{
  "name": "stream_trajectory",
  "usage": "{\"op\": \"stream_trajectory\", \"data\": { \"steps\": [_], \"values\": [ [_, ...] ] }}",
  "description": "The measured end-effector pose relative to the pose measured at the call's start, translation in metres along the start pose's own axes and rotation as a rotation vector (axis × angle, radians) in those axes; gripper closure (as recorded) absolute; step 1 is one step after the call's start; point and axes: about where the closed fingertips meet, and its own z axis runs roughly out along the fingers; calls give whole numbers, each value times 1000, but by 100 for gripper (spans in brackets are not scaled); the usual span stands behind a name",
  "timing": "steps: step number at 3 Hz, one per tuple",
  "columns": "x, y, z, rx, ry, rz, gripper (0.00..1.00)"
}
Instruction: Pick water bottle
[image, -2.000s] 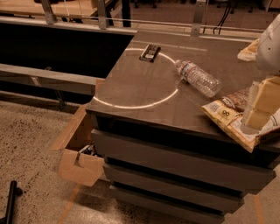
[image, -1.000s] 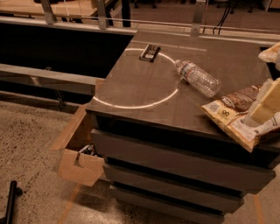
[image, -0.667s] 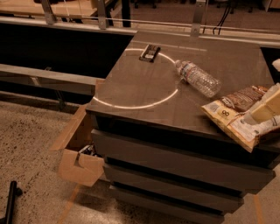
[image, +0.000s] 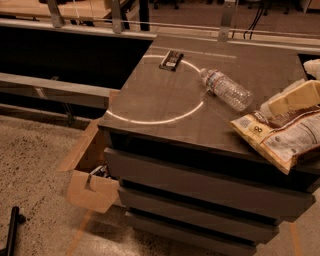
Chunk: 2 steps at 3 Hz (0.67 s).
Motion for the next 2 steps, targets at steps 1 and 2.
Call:
{"op": "stream_trajectory", "data": {
  "steps": [1,2],
  "values": [
    [-3,-2,3,3,-6,8,0],
    [8,-3,13,23,-8,47,0]
  ]
}}
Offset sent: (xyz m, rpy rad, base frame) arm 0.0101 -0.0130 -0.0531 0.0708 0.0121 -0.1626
